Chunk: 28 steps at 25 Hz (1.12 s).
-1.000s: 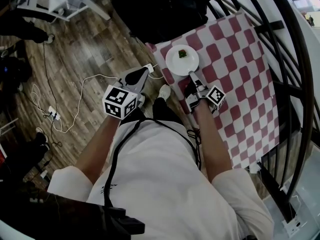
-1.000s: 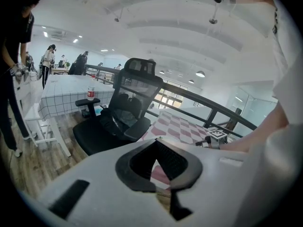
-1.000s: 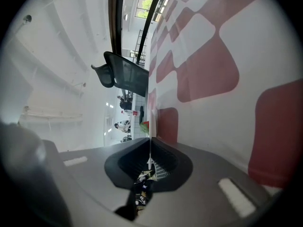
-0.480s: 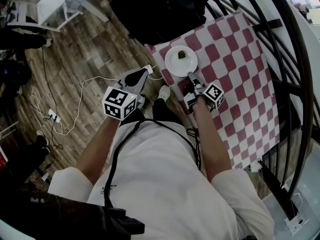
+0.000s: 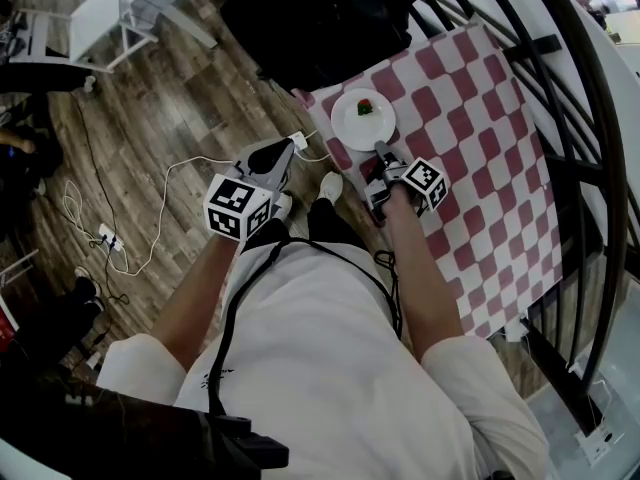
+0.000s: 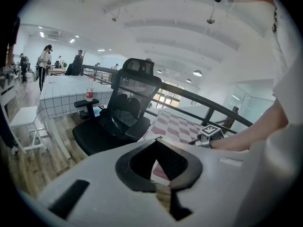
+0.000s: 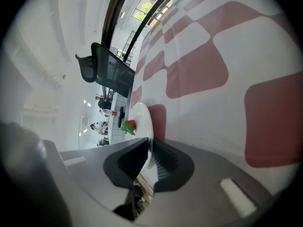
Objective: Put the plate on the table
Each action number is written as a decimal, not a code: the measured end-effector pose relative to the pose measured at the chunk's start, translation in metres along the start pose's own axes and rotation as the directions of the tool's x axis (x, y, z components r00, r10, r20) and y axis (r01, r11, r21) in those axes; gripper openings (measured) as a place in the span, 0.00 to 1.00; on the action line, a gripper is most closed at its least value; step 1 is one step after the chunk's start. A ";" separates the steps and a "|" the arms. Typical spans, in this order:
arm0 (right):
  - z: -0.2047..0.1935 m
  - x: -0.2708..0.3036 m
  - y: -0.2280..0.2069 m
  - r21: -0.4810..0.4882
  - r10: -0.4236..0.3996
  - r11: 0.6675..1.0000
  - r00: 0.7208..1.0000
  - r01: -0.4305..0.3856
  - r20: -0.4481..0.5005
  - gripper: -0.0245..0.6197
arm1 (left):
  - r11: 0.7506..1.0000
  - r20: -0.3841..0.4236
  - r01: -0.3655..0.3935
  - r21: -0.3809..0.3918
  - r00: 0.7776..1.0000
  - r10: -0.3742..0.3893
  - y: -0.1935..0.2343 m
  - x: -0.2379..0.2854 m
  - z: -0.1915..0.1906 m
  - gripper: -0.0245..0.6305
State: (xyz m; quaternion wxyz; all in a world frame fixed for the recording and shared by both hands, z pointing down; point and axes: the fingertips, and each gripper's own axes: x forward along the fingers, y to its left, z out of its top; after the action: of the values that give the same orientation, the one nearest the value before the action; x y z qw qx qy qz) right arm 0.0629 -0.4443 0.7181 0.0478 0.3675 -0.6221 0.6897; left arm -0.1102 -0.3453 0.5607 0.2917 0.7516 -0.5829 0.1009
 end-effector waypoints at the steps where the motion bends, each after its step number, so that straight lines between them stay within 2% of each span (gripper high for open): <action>1: -0.001 0.000 0.000 -0.009 -0.006 1.000 1.000 0.006 -0.001 0.10 | 1.000 0.001 0.002 0.002 1.000 -0.002 0.000 -0.001 0.000 0.05; 6: -0.004 0.002 0.012 -0.028 0.019 0.999 1.000 -0.019 0.007 0.21 | 1.000 0.006 0.011 0.010 1.000 -0.011 0.002 -0.008 0.002 0.05; 10: -0.006 0.000 0.015 -0.046 0.010 0.999 1.000 -0.009 0.026 0.31 | 1.000 0.013 0.022 0.023 1.000 -0.022 0.002 -0.012 0.005 0.05; 13: -0.007 -0.006 0.015 -0.050 0.007 0.999 0.999 -0.004 0.043 0.32 | 0.999 0.019 0.031 0.033 0.999 -0.032 0.001 -0.015 0.007 0.05; 19: -0.009 -0.028 0.029 -0.095 0.053 0.995 0.993 -0.043 0.101 0.27 | 0.996 0.025 0.063 0.055 0.998 -0.065 -0.003 -0.022 0.013 0.05; 22: -0.014 -0.042 0.042 -0.136 0.095 0.988 0.987 -0.078 0.126 0.18 | 0.993 0.030 0.092 0.071 0.995 -0.094 -0.010 -0.023 0.018 0.05; 24: -0.019 -0.053 0.052 -0.165 0.133 0.980 0.981 -0.110 0.138 0.07 | 0.990 0.031 0.114 0.084 0.993 -0.117 -0.016 -0.023 0.022 0.05; 28: -0.029 -0.077 0.069 -0.200 0.202 0.965 0.966 -0.168 0.161 0.05 | 0.978 0.032 0.170 0.117 0.984 -0.175 -0.032 -0.023 0.030 0.05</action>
State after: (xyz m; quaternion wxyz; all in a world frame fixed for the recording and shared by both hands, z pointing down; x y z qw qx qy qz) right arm 0.0696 -0.4031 0.6191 -0.0397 0.3623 -0.7167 0.5946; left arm -0.0927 -0.3384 0.5145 0.2436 0.8168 -0.5148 0.0924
